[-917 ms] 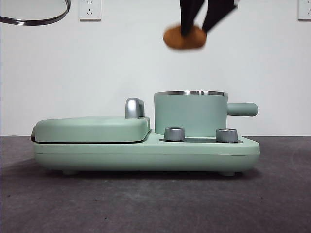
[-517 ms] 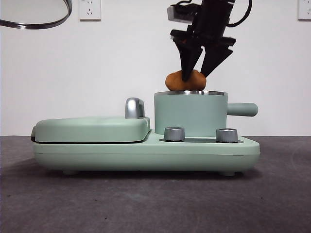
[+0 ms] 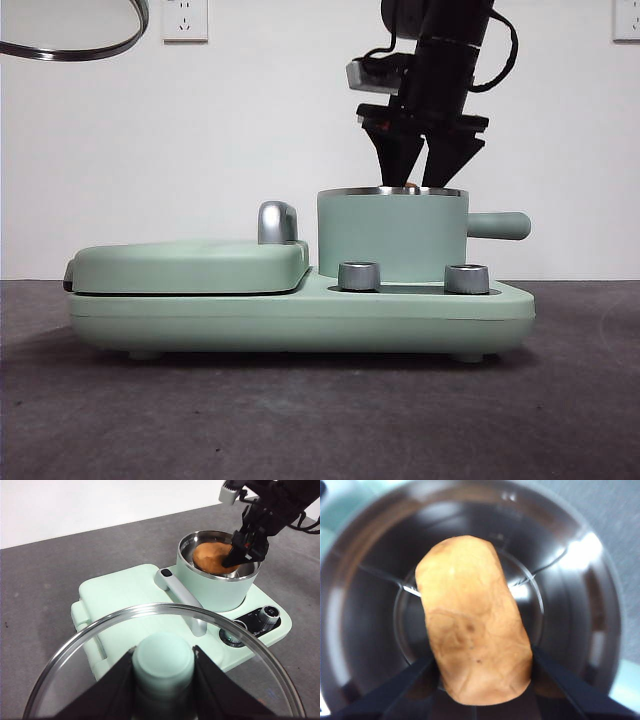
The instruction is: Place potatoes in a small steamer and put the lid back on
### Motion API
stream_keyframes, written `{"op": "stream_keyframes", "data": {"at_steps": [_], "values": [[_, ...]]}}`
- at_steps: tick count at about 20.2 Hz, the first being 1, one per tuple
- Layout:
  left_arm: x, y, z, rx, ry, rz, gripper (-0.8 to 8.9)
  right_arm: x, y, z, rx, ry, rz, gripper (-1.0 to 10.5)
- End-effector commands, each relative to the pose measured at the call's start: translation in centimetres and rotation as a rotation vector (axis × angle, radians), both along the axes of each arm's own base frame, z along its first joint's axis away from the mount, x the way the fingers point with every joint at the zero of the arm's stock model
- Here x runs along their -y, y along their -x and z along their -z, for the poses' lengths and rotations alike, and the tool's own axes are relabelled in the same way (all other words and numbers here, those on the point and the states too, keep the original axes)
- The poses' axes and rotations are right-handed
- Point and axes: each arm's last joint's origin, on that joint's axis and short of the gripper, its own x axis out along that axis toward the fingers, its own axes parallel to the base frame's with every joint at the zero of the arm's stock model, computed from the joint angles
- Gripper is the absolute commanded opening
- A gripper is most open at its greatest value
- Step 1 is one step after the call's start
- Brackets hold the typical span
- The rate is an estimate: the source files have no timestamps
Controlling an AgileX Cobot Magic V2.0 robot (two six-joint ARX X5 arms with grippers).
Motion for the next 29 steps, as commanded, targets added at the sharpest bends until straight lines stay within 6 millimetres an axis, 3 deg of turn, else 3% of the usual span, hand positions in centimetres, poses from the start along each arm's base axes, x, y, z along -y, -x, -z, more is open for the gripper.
{"op": "stream_keyframes", "data": {"at_steps": [1, 3, 5, 7, 10, 13, 16, 19, 22, 29], "values": [[0.0, 0.1, -0.8, 0.042, 0.017, 0.001, 0.13, -0.5, -0.6, 0.6, -0.010, 0.006, -0.012, 2.3], [0.0, 0.1, -0.8, 0.042, 0.017, 0.001, 0.13, -0.5, -0.6, 0.6, -0.008, 0.007, -0.015, 2.5], [0.0, 0.1, -0.8, 0.042, 0.017, 0.001, 0.13, -0.5, -0.6, 0.6, -0.006, 0.009, -0.019, 3.7], [0.0, 0.1, -0.8, 0.042, 0.017, 0.001, 0.13, -0.5, -0.7, 0.3, 0.020, -0.003, -0.020, 3.7], [0.0, 0.1, -0.8, 0.042, 0.017, 0.001, 0.13, 0.0, 0.5, -2.9, 0.118, -0.043, -0.028, 3.7], [0.0, 0.0, -0.8, 0.053, 0.010, 0.005, 0.13, 2.0, 4.8, -8.9, 0.197, -0.112, -0.048, 3.7], [0.2, -0.6, -1.2, 0.090, 0.023, 0.005, 0.13, 5.2, 10.2, -14.2, 0.284, -0.176, -0.045, 3.7], [0.5, -1.3, -1.2, 0.097, 0.033, 0.019, 0.13, 7.7, 14.8, -17.5, 0.380, -0.239, -0.050, 3.3], [0.8, -2.0, -1.1, 0.089, 0.044, 0.049, 0.13, 9.5, 18.7, -17.3, 0.413, -0.249, -0.043, 3.2], [1.3, -3.0, -1.0, 0.096, 0.062, 0.080, 0.13, 11.4, 23.4, -13.3, 0.404, -0.269, -0.020, 3.3]]}}
